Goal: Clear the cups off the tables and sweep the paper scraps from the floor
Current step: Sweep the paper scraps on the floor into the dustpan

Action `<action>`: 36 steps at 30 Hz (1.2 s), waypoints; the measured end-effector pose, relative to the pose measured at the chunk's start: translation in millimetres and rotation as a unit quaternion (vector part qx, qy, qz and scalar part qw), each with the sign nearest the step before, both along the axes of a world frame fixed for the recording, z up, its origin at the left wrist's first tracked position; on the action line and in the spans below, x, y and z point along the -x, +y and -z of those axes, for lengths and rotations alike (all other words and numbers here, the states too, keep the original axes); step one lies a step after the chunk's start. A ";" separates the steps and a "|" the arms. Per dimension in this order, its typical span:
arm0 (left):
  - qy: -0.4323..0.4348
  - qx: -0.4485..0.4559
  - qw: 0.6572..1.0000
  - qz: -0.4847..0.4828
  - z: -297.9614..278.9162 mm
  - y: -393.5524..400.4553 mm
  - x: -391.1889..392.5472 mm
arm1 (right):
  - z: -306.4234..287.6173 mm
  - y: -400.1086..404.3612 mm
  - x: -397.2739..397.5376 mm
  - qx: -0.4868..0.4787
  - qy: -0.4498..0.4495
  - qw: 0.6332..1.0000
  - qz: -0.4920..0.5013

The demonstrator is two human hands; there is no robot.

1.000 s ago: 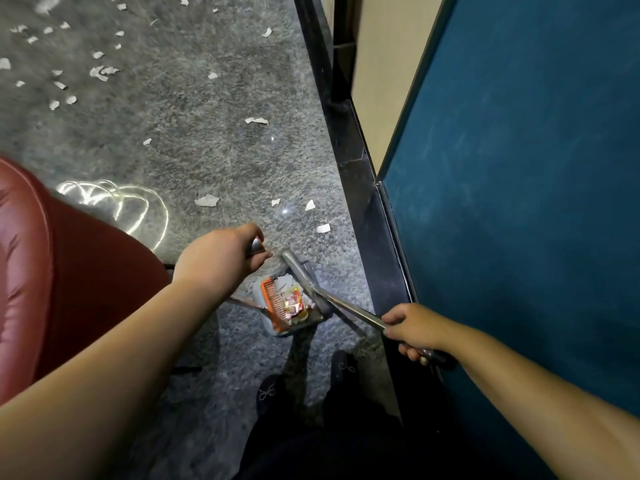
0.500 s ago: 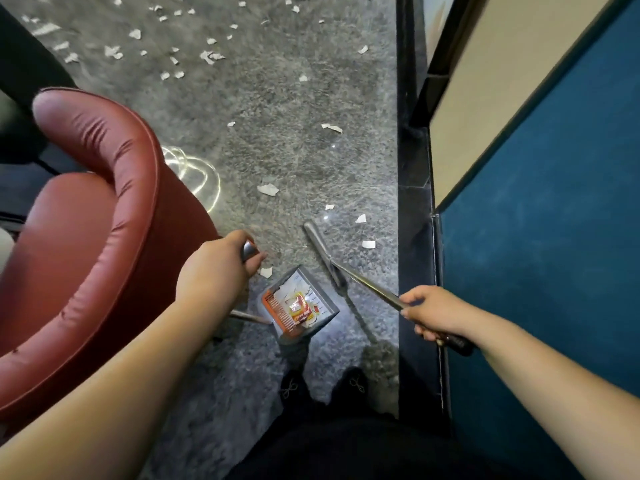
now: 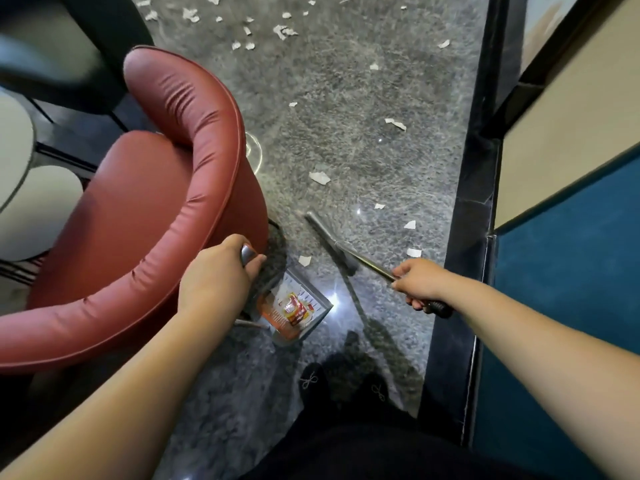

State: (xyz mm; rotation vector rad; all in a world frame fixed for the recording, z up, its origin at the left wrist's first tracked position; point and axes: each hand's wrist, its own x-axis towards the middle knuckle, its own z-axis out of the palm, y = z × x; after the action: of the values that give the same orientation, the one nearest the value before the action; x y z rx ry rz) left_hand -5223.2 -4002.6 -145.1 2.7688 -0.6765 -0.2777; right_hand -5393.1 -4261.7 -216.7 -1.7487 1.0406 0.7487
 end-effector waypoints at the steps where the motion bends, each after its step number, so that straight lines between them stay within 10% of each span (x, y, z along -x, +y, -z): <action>1: 0.002 -0.003 1.000 -0.006 1.9 2.7 -3.6 | 1.2 0.5 -10.9 0.006 0.005 1.000 -0.022; 19: 0.023 -0.002 0.999 -0.040 13.3 17.8 -38.7 | 11.7 37.1 -74.8 -0.021 0.114 0.972 -0.206; 36: -0.001 0.042 0.993 0.111 5.3 1.1 -50.0 | -25.4 56.8 26.8 -0.044 -0.004 0.993 0.106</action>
State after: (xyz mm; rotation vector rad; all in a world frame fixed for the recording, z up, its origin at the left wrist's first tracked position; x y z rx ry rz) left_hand -5173.1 -4001.5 -150.4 2.6156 -0.9759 -0.2843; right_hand -5419.9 -4204.9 -191.3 -1.5377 1.1486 0.6429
